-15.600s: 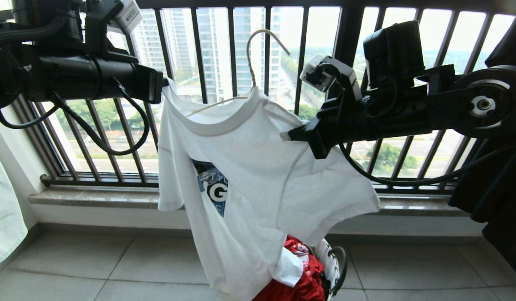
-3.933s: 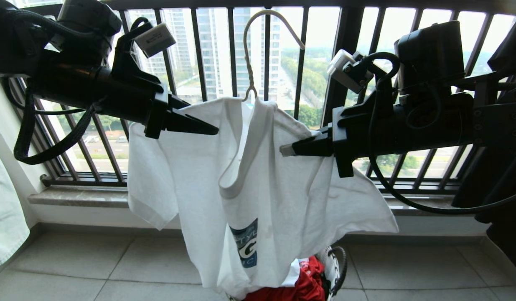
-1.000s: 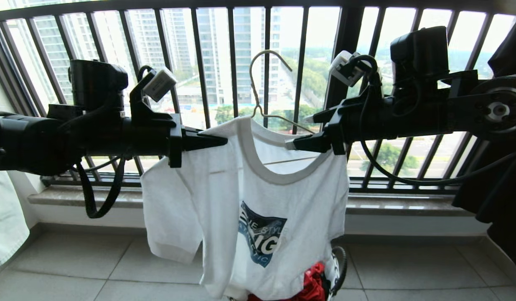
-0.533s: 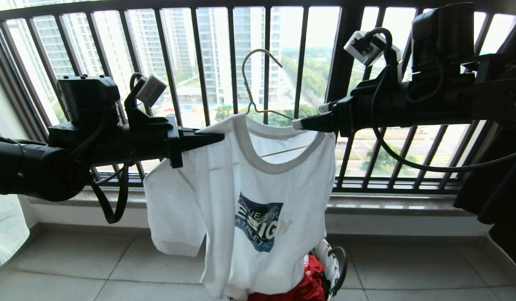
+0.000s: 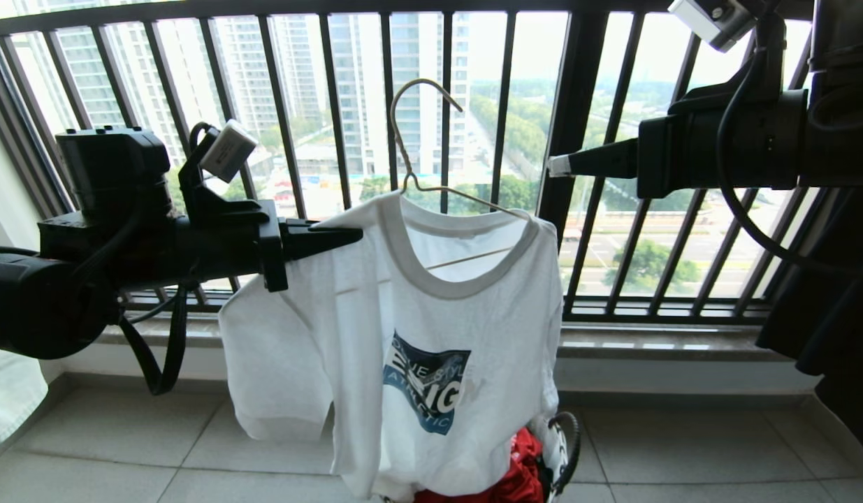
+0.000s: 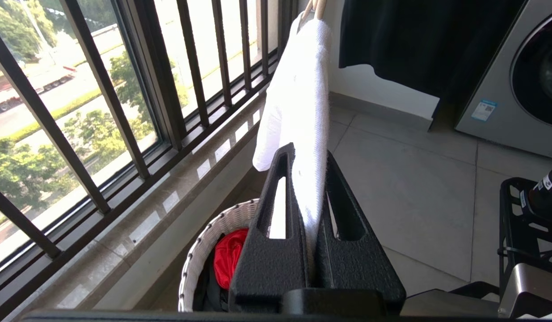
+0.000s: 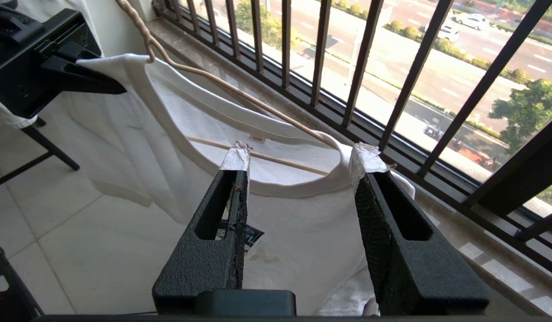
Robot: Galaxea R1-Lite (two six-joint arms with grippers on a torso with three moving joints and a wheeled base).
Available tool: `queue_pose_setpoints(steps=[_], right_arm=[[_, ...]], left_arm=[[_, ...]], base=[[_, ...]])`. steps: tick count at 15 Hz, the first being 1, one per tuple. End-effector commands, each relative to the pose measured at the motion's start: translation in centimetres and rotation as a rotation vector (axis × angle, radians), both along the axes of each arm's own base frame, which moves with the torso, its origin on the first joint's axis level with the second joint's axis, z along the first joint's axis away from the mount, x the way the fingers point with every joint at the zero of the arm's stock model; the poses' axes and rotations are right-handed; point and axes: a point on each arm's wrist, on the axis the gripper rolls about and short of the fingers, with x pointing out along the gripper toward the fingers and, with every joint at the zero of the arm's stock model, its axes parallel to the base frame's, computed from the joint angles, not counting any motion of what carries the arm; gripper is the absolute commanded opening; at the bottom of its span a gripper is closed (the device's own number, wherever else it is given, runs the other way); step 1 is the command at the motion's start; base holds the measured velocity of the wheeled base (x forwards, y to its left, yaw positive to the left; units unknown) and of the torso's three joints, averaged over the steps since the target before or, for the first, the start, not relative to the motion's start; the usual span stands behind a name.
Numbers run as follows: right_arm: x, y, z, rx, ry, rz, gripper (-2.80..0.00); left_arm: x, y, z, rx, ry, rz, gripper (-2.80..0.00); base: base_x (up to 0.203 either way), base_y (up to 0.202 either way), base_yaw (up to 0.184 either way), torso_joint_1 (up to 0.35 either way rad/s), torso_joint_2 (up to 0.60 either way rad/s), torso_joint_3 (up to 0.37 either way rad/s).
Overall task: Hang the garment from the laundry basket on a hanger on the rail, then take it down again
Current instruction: Hang the clothes rack on the clothesline
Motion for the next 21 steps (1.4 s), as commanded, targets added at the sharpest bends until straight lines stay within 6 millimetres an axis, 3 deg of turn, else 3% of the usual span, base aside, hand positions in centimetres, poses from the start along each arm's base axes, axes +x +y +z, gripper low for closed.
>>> queue_pose_setpoints(steps=[1,6,8,13,21], right_arm=[[-1.1,-0.6,0.6,0.02,-0.005,-0.072,-2.8],[-1.7,-1.1,-1.0,0.088,0.116,-0.181,-2.8],[-1.0,-0.9,-2.3,0.102,0.177,-0.257,-2.8],[1.0,-1.1,-4.7,0.115,0.198,-0.362,-2.8],[1.6,-1.6,-4.7,0.134,0.172,-0.397,-2.8]], left_arm=[[-1.5,0.5,0.5,-0.003,-0.016,0.0,-2.8],[-3.7,1.6,0.6,-0.01,-0.011,0.082,-2.8],[-4.7,1.9,0.9,-0.023,0.001,0.089,-2.8],[-4.7,2.5,1.9,-0.061,0.019,0.148,-2.8],[-6.4,2.6,2.8,-0.095,0.023,0.146,-2.8]], base=[[0.0,0.0,0.0,0.0,0.0,0.0],[0.0,0.0,0.0,0.0,0.0,0.0],[0.0,0.0,0.0,0.0,0.0,0.0],[0.0,0.0,0.0,0.0,0.0,0.0],[0.0,0.0,0.0,0.0,0.0,0.0]])
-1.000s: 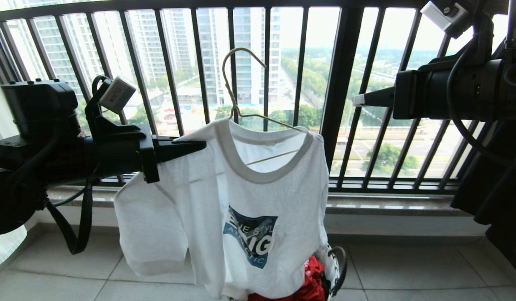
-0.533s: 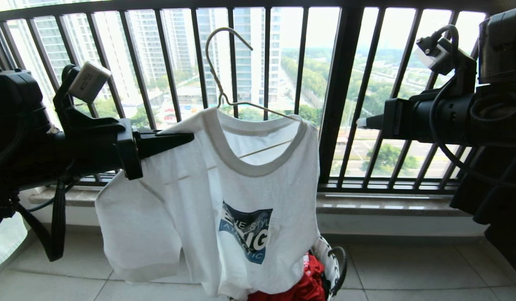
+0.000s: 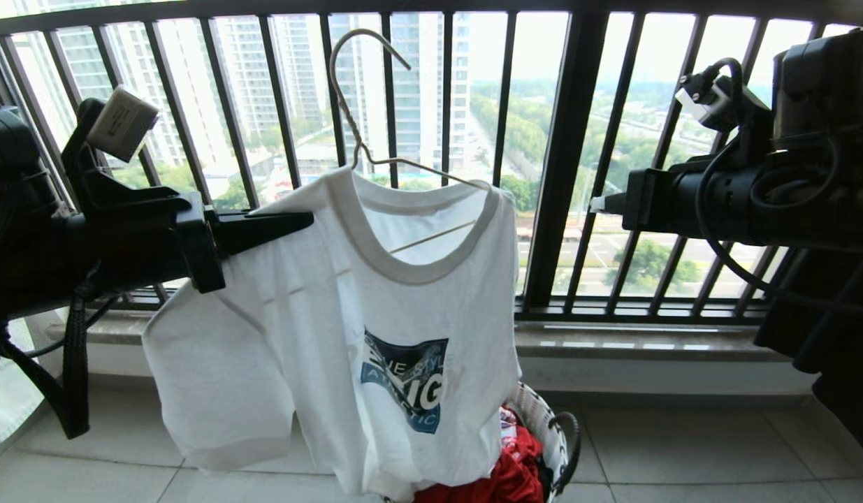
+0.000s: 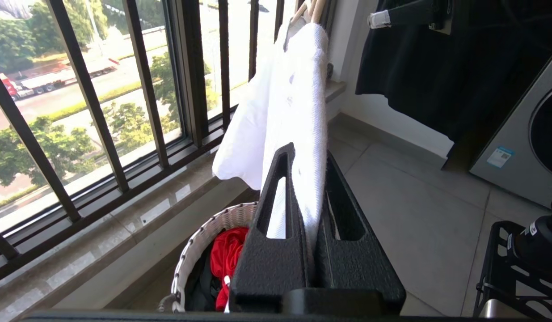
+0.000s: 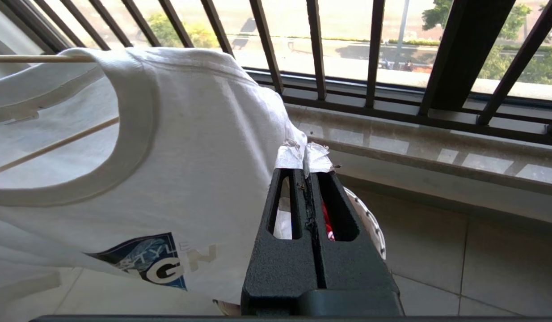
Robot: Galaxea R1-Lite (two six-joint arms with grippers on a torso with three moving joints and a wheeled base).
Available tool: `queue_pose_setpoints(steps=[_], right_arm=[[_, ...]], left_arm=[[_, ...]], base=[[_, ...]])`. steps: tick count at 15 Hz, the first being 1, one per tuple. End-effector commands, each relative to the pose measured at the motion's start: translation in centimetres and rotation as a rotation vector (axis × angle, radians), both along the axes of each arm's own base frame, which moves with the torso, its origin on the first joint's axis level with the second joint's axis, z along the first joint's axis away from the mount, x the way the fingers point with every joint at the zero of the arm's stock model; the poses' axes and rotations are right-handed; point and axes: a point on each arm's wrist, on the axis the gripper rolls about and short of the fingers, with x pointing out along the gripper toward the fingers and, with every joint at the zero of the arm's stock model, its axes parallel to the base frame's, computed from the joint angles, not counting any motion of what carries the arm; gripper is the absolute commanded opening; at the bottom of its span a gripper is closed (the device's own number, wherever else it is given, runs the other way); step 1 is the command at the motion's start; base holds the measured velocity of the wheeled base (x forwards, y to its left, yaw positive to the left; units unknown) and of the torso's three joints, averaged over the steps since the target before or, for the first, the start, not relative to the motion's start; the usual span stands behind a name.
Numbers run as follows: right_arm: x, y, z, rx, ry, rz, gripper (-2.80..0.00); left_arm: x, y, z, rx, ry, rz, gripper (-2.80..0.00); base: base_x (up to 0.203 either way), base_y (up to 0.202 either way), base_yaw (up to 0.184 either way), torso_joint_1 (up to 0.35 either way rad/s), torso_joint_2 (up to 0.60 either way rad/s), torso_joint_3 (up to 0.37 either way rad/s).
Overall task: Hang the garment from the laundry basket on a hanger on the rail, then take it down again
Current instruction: Hang the clothes rack on the clothesline
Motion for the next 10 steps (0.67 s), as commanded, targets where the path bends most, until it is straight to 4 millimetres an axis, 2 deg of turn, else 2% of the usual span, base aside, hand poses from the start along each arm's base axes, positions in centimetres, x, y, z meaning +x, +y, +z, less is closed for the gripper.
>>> queue_pose_setpoints(steps=[1,6,10], right_arm=[[-0.3,-0.3,0.3,0.007,-0.01,-0.005,-2.8],[-1.3,-0.6,0.7,0.011,-0.024,-0.002,-2.8],[-0.6,-0.4,0.5,0.01,-0.018,-0.002,-2.8]], left_arm=[[-1.2,0.2,0.9,-0.011,-0.034,-0.006,-2.8],[-4.7,1.0,1.1,-0.053,-0.017,0.006,-2.8],[-4.6,0.9,1.3,-0.054,-0.022,0.004,-2.8]], base=[[0.0,0.0,0.0,0.0,0.0,0.0],[0.0,0.0,0.0,0.0,0.0,0.0],[0.0,0.0,0.0,0.0,0.0,0.0]])
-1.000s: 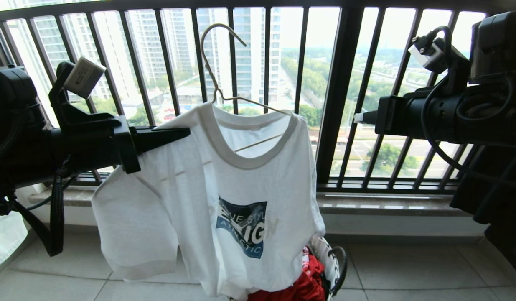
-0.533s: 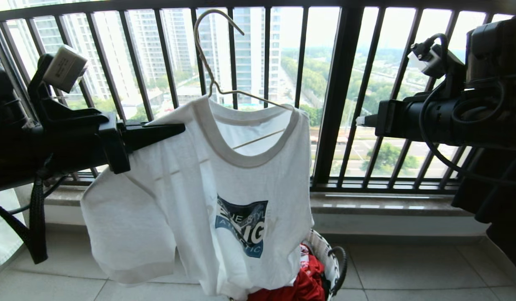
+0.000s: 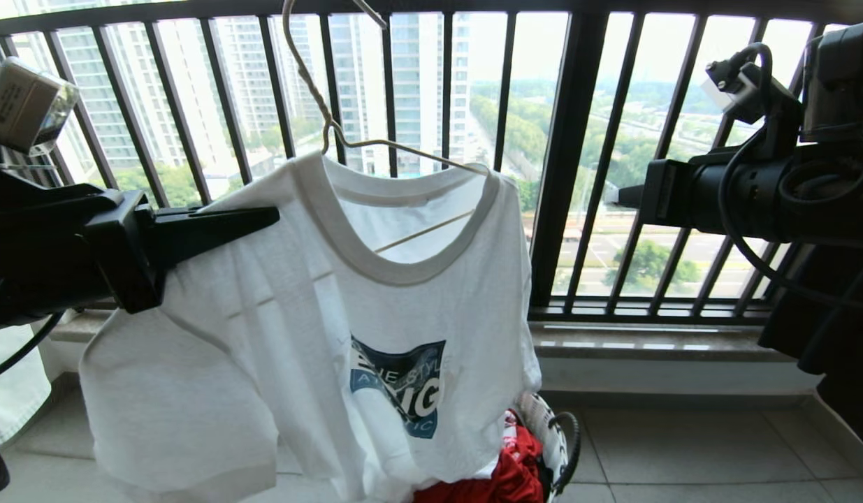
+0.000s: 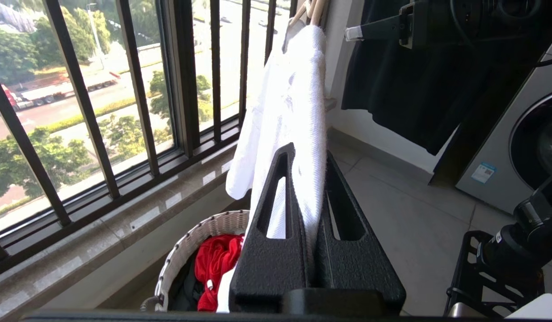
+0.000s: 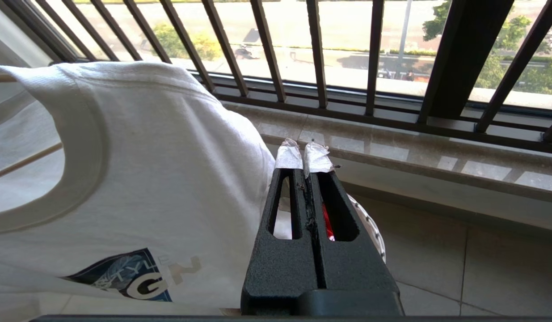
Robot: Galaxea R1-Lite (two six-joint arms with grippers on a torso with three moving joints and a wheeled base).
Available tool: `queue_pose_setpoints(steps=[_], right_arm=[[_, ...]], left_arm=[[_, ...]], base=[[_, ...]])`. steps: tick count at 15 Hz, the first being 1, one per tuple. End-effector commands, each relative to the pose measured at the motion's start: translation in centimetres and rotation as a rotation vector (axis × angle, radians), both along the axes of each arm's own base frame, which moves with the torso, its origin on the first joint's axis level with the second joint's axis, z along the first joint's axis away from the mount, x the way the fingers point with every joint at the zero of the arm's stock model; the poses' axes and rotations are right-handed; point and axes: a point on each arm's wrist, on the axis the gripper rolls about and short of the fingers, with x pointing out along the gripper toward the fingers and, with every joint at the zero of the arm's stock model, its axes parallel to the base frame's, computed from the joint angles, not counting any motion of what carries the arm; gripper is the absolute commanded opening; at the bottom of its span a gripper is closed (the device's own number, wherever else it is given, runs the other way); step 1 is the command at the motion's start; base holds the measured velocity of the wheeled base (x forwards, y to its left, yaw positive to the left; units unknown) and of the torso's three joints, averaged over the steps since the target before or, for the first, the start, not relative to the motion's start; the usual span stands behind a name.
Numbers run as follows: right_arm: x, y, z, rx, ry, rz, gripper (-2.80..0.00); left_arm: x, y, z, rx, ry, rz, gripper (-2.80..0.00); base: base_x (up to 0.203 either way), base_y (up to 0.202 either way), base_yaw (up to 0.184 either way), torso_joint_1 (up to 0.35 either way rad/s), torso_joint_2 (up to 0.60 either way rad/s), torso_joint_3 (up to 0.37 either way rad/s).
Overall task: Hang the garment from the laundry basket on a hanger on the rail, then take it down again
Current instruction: Hang the clothes rack on the clothesline
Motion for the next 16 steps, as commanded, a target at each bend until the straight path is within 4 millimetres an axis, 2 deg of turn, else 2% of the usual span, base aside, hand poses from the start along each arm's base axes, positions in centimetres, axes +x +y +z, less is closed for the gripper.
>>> queue_pose_setpoints(steps=[1,16], right_arm=[[0.44,0.2,-0.26,0.0,0.007,0.002,-2.8],[0.91,0.38,-0.96,0.004,0.035,0.002,-2.8]], left_arm=[[-0.11,0.01,0.15,-0.001,-0.007,-0.005,-2.8],[0.61,-0.09,-0.36,0.001,0.019,-0.004,-2.8]], base=[[0.0,0.0,0.0,0.0,0.0,0.0],[0.0,0.0,0.0,0.0,0.0,0.0]])
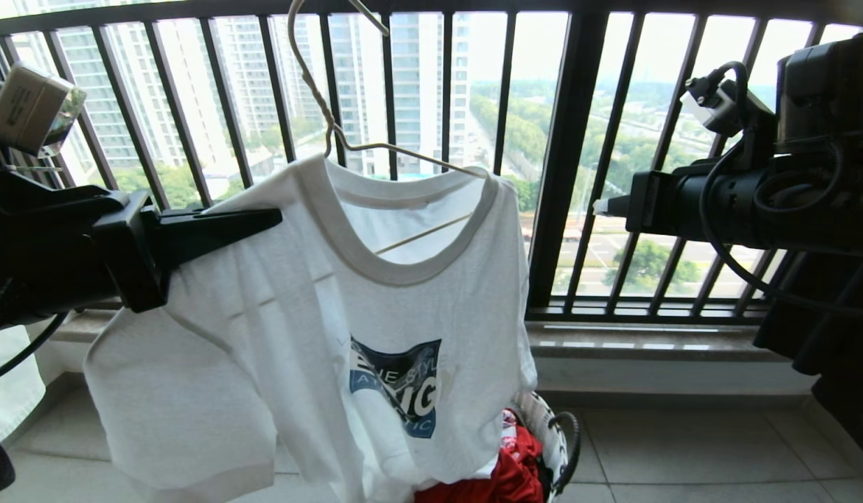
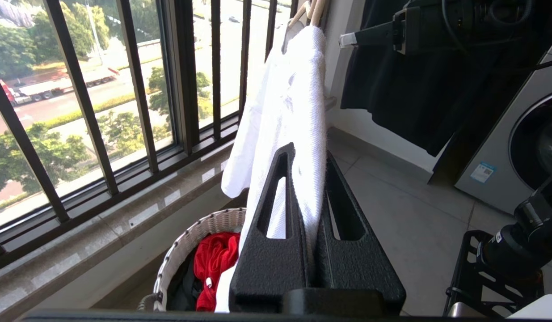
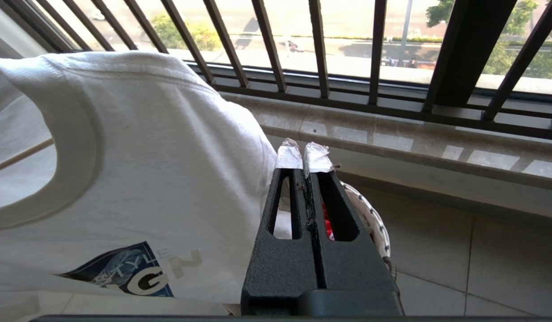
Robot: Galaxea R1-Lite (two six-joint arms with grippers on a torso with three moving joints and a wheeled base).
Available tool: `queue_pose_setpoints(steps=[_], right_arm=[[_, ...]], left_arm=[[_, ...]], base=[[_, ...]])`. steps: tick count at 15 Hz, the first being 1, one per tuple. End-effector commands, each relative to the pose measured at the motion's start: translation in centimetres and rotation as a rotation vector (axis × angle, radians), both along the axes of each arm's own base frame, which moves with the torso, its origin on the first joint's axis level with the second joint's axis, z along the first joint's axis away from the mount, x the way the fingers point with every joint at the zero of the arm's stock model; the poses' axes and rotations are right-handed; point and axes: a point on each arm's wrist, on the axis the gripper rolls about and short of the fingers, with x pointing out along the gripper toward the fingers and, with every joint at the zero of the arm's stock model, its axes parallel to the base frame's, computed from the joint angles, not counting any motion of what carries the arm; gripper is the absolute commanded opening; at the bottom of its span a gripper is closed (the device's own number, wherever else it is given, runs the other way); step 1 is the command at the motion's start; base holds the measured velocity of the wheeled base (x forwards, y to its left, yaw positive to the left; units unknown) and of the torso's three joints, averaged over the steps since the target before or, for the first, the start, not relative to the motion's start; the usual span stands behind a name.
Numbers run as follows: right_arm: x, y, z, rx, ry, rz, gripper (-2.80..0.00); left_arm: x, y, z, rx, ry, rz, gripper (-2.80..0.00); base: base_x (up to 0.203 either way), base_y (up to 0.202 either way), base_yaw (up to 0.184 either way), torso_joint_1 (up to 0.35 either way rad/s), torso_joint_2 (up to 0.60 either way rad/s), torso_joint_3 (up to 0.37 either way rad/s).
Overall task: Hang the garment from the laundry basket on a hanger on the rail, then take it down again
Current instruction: Hang the clothes rack on the clothesline
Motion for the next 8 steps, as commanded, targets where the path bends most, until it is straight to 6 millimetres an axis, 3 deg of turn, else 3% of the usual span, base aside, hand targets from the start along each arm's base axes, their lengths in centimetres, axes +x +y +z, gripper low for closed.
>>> queue_pose_setpoints(steps=[1,8], right_arm=[[0.05,0.03,-0.06,0.0,0.002,-0.001,-2.8],[-0.07,-0.02,-0.14,-0.001,0.005,-0.003,-2.8]], left_arm=[[0.26,-0.04,-0.17,0.001,0.007,-0.005,-2.8],[0.23,-0.01,0.03,-0.006,0.009,-0.006,-2.8]], base=[[0.0,0.0,0.0,0.0,0.0,0.0],[0.0,0.0,0.0,0.0,0.0,0.0]])
